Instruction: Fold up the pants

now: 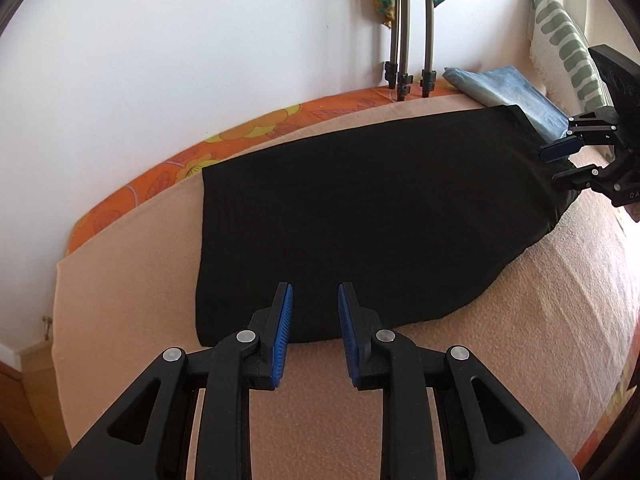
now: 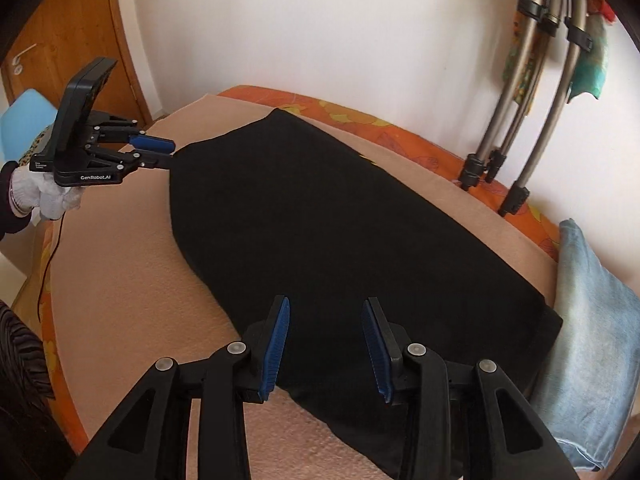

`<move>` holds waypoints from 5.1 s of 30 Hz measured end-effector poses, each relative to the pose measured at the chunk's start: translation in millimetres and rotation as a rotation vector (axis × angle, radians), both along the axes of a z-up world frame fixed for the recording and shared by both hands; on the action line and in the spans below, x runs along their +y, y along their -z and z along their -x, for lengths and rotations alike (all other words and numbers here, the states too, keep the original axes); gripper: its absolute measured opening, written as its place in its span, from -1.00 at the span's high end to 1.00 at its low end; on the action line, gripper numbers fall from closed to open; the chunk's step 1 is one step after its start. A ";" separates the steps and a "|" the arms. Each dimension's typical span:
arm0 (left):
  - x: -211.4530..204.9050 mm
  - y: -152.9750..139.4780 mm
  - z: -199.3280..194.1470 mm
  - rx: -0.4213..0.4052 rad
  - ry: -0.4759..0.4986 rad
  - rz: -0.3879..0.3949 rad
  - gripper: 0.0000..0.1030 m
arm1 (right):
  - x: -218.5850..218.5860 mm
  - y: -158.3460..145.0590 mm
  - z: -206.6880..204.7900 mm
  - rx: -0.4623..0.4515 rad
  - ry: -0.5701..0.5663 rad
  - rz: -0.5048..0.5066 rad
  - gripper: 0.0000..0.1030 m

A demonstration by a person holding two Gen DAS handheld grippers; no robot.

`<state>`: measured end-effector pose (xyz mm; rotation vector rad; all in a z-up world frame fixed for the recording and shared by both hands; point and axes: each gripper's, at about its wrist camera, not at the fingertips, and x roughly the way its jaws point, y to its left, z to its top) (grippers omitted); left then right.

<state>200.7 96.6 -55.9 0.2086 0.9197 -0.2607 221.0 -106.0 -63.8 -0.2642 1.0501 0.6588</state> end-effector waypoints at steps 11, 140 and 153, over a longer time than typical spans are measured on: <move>-27.3 20.6 30.1 0.081 0.076 0.085 0.58 | 107.0 43.8 19.2 -0.033 -0.248 0.183 0.42; 33.7 15.7 -6.8 -0.156 -0.112 0.341 0.87 | 213.7 52.8 -222.8 0.311 0.216 -0.107 0.89; -54.0 -22.5 -4.2 -0.167 0.056 0.352 0.87 | 79.0 -6.4 -192.7 0.226 0.330 -0.234 0.92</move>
